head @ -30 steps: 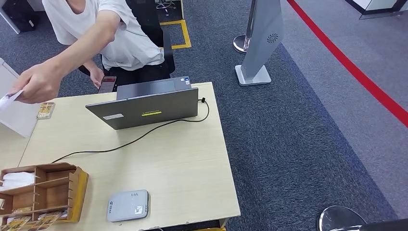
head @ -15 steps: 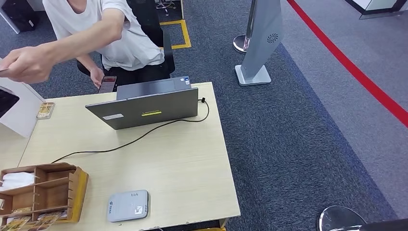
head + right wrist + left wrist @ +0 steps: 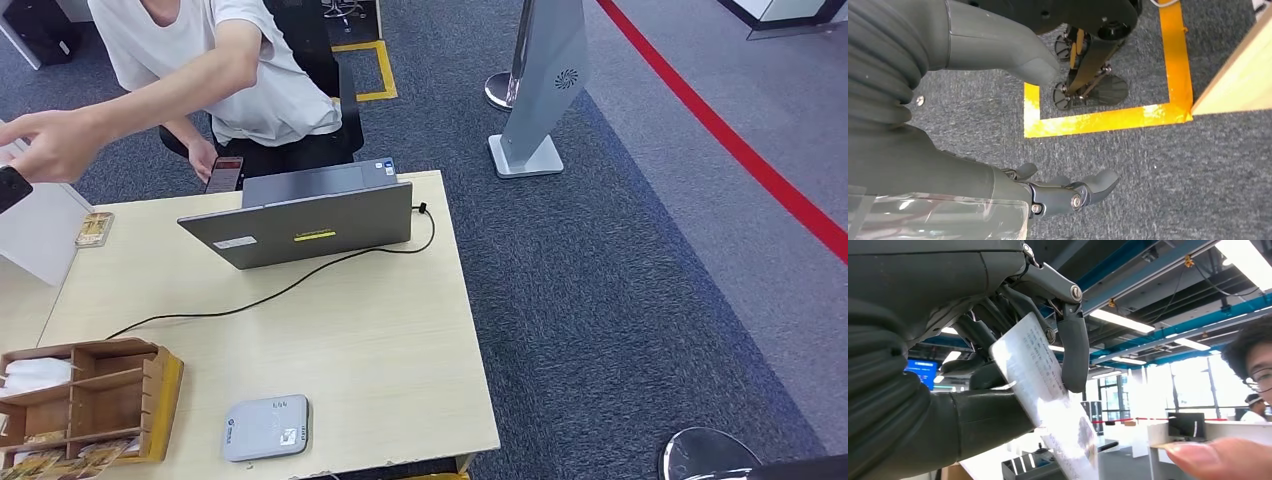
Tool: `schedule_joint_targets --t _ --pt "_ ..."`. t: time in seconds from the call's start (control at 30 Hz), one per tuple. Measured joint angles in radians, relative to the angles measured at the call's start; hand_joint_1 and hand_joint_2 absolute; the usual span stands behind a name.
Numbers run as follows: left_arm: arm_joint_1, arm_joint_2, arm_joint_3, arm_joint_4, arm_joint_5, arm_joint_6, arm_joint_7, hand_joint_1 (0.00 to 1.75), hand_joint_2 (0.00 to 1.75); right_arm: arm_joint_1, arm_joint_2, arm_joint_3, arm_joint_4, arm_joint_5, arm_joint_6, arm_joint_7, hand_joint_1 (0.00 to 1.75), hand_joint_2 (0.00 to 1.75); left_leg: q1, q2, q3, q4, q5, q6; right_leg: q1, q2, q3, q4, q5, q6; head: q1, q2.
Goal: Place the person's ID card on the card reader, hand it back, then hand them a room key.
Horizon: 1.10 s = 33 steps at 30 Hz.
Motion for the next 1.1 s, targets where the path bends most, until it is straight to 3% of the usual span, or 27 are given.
schedule_joint_targets --t 0.27,0.63,0.8,0.97,1.1 --pt "-0.003 0.018 -0.025 0.018 -0.008 0.015 0.013 1.75 1.75 0.033 -0.048 0.0 -0.14 0.019 -0.123 0.047 0.0 1.75 0.0 0.0 0.0 0.0 0.0 0.0 0.0 0.0 0.0 0.0 0.0 0.0 0.0 0.0" --pt "0.021 0.01 -0.039 -0.003 0.005 0.055 0.011 1.75 1.75 0.055 -0.077 0.0 -0.23 0.024 -0.18 0.069 0.0 1.75 0.0 0.0 0.0 0.0 0.0 0.0 0.0 0.0 0.0 0.0 0.0 0.0 0.0 0.0" --pt "0.172 -0.025 -0.038 -0.185 -0.013 0.162 -0.027 1.75 1.75 0.088 -0.096 -0.001 -0.308 0.022 -0.259 0.095 0.0 1.75 -0.001 0.001 0.0 0.0 -0.001 0.0 -0.001 0.0 0.0 0.0 0.0 0.0 0.001 0.0" --pt "0.393 -0.087 -0.051 -0.4 -0.095 0.274 -0.09 1.75 1.75 0.134 -0.12 -0.001 -0.414 -0.003 -0.36 0.104 0.0 1.75 -0.002 0.003 0.0 0.0 -0.003 0.002 -0.002 0.003 -0.001 -0.001 -0.001 0.001 0.001 0.0" --pt "0.522 -0.135 -0.111 -0.513 -0.161 0.286 -0.079 1.75 1.75 0.154 -0.138 -0.001 -0.488 -0.021 -0.41 0.103 0.0 1.75 -0.002 0.003 0.0 0.0 -0.004 0.002 -0.002 0.002 -0.001 -0.002 -0.001 0.002 0.001 0.0"
